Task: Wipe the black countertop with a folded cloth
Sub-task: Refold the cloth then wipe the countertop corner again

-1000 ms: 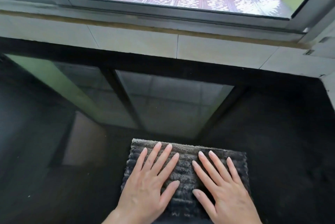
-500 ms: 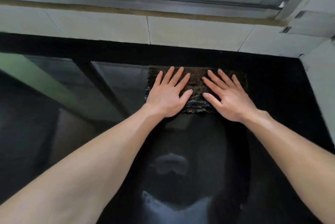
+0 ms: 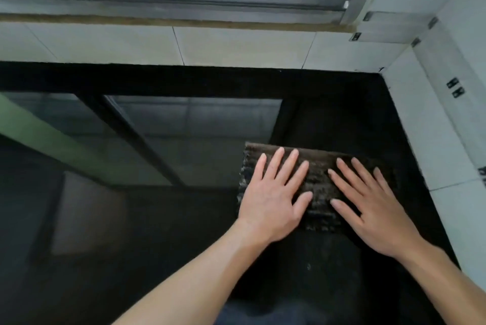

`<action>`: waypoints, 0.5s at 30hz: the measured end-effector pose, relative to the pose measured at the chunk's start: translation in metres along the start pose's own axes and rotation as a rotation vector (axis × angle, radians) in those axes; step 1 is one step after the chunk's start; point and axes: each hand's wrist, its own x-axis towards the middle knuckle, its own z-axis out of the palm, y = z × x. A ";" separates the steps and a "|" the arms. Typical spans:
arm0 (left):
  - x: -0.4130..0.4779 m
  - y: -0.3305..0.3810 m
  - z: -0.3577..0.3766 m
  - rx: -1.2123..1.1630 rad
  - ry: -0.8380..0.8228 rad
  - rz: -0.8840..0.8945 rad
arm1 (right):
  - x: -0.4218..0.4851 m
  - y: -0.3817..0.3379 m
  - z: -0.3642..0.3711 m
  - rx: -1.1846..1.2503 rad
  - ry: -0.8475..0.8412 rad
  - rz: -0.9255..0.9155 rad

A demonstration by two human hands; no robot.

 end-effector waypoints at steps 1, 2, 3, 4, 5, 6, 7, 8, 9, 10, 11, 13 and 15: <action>-0.010 0.010 0.002 -0.011 0.004 0.009 | -0.016 -0.001 0.001 0.005 0.002 0.014; -0.020 0.019 0.004 -0.026 0.007 0.023 | -0.032 -0.004 0.002 0.005 0.006 0.028; -0.031 0.028 0.006 -0.044 0.013 0.037 | -0.048 -0.008 0.003 0.004 0.011 0.041; -0.042 0.035 0.009 -0.059 0.016 0.049 | -0.064 -0.012 0.005 0.000 0.016 0.050; -0.055 0.041 0.012 -0.067 0.009 0.059 | -0.079 -0.017 0.008 -0.001 0.023 0.052; -0.068 0.047 0.014 -0.066 -0.002 0.070 | -0.094 -0.022 0.011 0.000 0.034 0.047; -0.080 0.052 0.017 -0.060 -0.012 0.083 | -0.106 -0.026 0.013 0.005 0.049 0.034; -0.090 0.056 0.019 -0.054 -0.017 0.096 | -0.117 -0.030 0.016 0.008 0.066 0.018; -0.099 0.061 0.021 -0.046 -0.024 0.104 | -0.124 -0.031 0.017 0.009 0.078 0.001; -0.104 0.066 0.022 -0.038 -0.031 0.103 | -0.129 -0.031 0.018 0.009 0.087 -0.012; -0.107 0.069 0.022 -0.035 -0.033 0.090 | -0.131 -0.030 0.017 0.012 0.092 -0.017; -0.103 0.072 0.021 -0.050 -0.033 0.070 | -0.127 -0.025 0.014 0.009 0.089 -0.021; -0.089 0.073 0.020 -0.070 -0.033 0.076 | -0.119 -0.015 0.012 -0.010 0.086 -0.020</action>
